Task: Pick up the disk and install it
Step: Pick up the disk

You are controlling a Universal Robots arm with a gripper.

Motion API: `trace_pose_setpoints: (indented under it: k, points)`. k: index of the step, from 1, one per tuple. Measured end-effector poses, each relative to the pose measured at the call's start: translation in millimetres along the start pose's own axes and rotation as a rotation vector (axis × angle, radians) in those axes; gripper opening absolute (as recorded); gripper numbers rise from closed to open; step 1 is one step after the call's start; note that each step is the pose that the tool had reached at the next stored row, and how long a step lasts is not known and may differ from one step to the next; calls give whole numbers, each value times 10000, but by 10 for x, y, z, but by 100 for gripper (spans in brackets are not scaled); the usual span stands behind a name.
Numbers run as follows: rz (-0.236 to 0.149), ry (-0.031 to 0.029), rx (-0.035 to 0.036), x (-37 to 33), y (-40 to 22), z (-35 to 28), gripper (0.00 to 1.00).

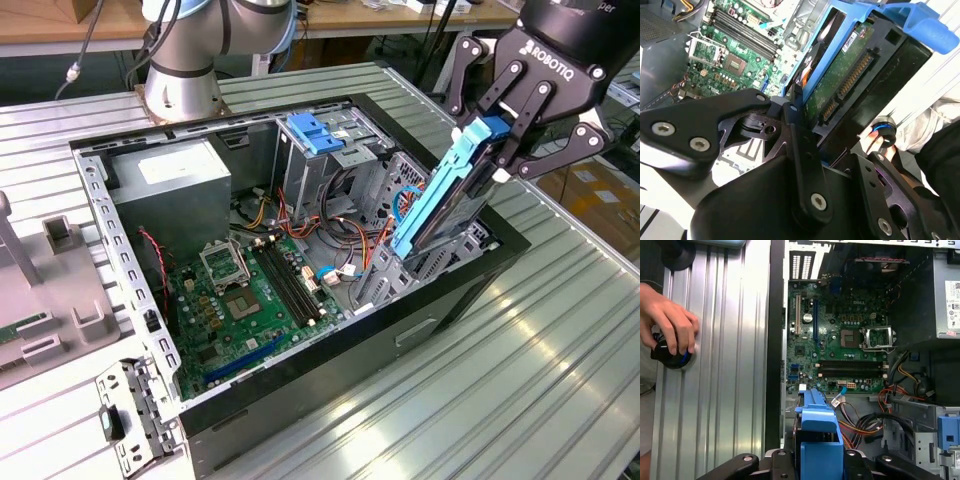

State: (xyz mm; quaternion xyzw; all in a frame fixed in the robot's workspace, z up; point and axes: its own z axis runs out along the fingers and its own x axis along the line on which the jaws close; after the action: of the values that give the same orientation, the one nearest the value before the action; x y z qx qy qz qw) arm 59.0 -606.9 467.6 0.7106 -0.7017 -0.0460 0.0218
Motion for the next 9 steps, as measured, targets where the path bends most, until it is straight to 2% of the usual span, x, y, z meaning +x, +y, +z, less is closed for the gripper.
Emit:
trace_pose_setpoints:
  k: [5, 9]
  points:
    - [-2, 2, -30, 17, -161, -12, 36]
    - [-2, 1, -39, 25, -227, -17, 36]
